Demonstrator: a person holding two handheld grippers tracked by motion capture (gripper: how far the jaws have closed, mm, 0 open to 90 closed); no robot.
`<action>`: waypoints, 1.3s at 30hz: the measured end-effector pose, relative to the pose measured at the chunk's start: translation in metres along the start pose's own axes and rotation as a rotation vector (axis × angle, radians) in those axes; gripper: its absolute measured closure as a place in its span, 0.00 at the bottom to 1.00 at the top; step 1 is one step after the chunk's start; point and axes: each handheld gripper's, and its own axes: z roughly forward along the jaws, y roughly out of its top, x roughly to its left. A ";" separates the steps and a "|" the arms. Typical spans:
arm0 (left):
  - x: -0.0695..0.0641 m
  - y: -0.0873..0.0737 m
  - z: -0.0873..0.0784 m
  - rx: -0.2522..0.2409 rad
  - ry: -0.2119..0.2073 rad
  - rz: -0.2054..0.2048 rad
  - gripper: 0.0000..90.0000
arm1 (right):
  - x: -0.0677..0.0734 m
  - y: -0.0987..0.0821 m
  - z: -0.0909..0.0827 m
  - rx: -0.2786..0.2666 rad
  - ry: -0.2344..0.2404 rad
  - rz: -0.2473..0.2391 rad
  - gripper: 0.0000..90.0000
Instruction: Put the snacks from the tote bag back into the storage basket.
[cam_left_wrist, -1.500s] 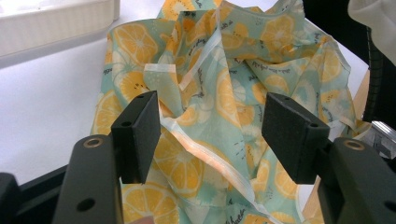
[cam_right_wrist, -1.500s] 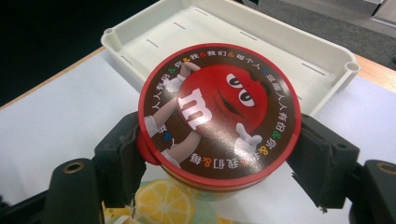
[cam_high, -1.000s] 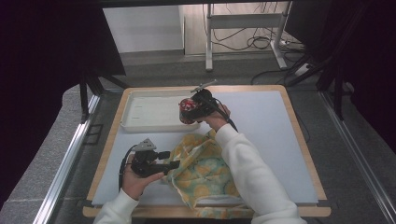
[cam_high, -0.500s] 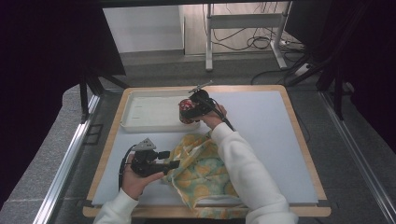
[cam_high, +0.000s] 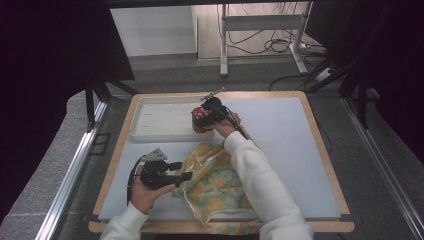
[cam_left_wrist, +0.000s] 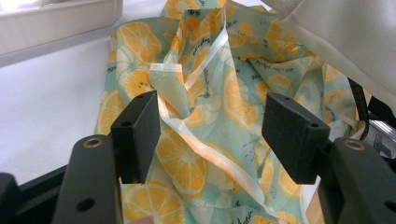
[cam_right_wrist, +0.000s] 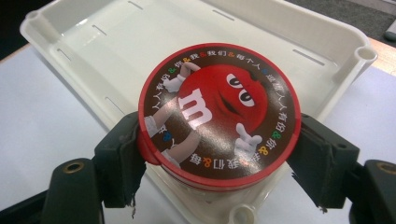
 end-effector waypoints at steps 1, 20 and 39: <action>0.000 0.000 0.000 0.000 0.000 0.000 0.42 | 0.000 0.000 0.001 0.002 -0.001 -0.001 0.29; 0.002 0.000 0.000 0.000 0.006 -0.002 0.41 | -0.003 -0.007 0.016 0.051 -0.020 -0.016 0.28; 0.002 0.000 0.000 0.000 0.006 -0.003 0.41 | -0.007 -0.009 -0.010 -0.040 0.004 0.041 0.17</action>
